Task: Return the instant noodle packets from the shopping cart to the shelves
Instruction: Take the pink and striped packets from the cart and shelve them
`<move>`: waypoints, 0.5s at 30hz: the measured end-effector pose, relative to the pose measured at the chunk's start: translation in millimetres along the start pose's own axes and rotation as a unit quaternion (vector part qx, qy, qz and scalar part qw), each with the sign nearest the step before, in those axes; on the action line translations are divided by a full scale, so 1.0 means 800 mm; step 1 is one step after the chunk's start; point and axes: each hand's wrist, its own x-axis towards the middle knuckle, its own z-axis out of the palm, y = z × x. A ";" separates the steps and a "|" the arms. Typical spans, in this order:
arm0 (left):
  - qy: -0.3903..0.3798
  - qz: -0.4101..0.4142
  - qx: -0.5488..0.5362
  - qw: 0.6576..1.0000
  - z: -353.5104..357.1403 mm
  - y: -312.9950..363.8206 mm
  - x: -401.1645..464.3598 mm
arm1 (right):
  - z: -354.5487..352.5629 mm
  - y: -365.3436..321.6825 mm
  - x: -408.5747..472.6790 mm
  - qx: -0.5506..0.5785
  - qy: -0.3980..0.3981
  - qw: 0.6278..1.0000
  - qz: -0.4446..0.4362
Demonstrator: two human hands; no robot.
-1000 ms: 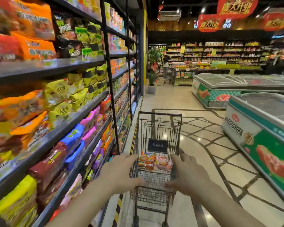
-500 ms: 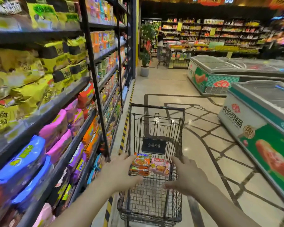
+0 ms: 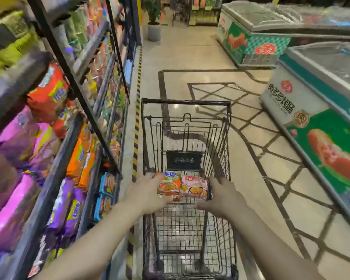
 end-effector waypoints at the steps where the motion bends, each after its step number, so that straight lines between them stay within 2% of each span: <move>1: -0.006 -0.002 -0.008 1.000 0.005 -0.002 0.018 | 0.004 0.001 0.017 0.006 -0.003 1.000 0.001; 5: -0.025 -0.014 -0.065 0.997 0.029 -0.014 0.092 | 0.028 0.015 0.094 0.053 0.002 0.999 -0.007; 9: -0.078 -0.055 -0.174 0.980 0.058 -0.027 0.161 | 0.055 0.031 0.162 0.106 0.005 0.994 -0.007; 12: -0.097 -0.104 -0.213 0.967 0.109 -0.034 0.231 | 0.090 0.050 0.231 0.081 -0.019 0.996 0.013; 15: -0.123 -0.109 -0.214 0.963 0.160 -0.035 0.295 | 0.132 0.068 0.303 0.058 -0.047 0.997 0.028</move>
